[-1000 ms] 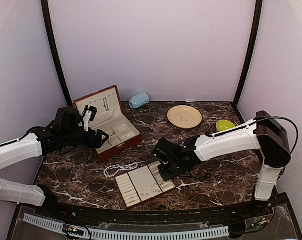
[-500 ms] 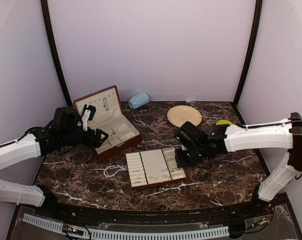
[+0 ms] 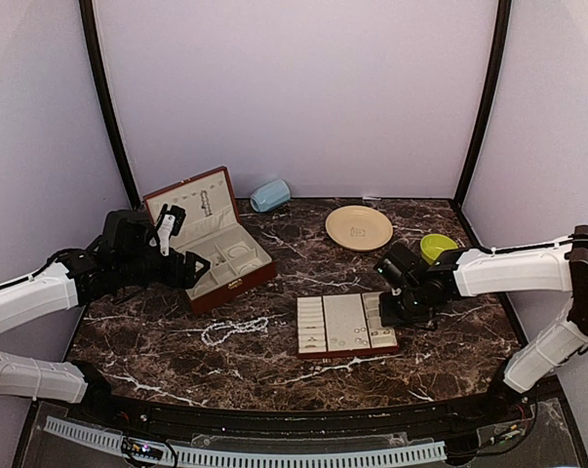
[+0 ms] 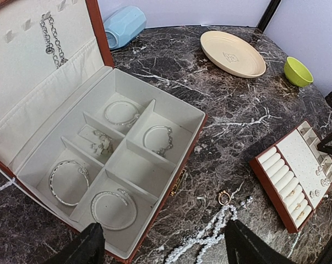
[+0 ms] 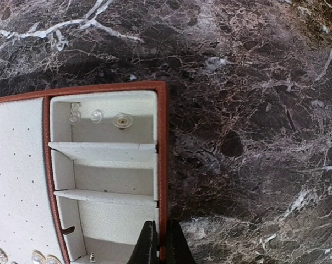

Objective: Organize the mixed jewelry
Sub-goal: Move to the center of the board in the compartment layer.

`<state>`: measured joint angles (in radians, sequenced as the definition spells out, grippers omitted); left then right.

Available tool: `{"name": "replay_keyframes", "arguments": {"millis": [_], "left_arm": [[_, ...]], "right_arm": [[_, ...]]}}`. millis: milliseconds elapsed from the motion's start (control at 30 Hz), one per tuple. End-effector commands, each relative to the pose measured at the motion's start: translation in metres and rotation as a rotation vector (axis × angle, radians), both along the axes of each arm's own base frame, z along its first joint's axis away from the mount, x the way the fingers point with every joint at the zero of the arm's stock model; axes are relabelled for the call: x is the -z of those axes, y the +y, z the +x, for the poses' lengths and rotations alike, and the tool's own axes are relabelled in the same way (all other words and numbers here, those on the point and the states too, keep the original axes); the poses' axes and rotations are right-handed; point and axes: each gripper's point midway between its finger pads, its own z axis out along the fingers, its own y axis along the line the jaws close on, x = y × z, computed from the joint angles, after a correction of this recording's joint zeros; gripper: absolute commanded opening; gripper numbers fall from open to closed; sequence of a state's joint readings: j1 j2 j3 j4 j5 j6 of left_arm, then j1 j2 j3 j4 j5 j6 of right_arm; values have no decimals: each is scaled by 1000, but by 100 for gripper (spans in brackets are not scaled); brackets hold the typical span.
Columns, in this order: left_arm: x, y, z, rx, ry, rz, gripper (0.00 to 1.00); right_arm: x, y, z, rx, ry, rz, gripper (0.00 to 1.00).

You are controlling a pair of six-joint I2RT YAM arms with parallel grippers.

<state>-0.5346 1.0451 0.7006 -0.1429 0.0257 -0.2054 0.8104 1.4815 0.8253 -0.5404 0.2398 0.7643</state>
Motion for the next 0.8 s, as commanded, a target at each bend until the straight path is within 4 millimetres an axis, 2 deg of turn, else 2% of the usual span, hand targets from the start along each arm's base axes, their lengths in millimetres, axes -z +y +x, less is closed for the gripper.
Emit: {"name": "replay_keyframes", "arguments": {"millis": [0,367,567,667,767], "left_arm": [[-3,2,1,-5,-22,-2,78],[-2,1,2,2,-20,2,78],[-4,2,2,-2,-30,1,78],[-6,3,1,-6,-36,0,78],[-9,4,1,-9,-48,-4,78]], "right_arm": [[-9,7,18,26,-81,45,0],[11,1,15,24,-54,6,0],[12,2,13,22,-53,23,30],[9,-2,13,27,-58,15,41],[-2,-8,13,31,-77,-9,47]]}}
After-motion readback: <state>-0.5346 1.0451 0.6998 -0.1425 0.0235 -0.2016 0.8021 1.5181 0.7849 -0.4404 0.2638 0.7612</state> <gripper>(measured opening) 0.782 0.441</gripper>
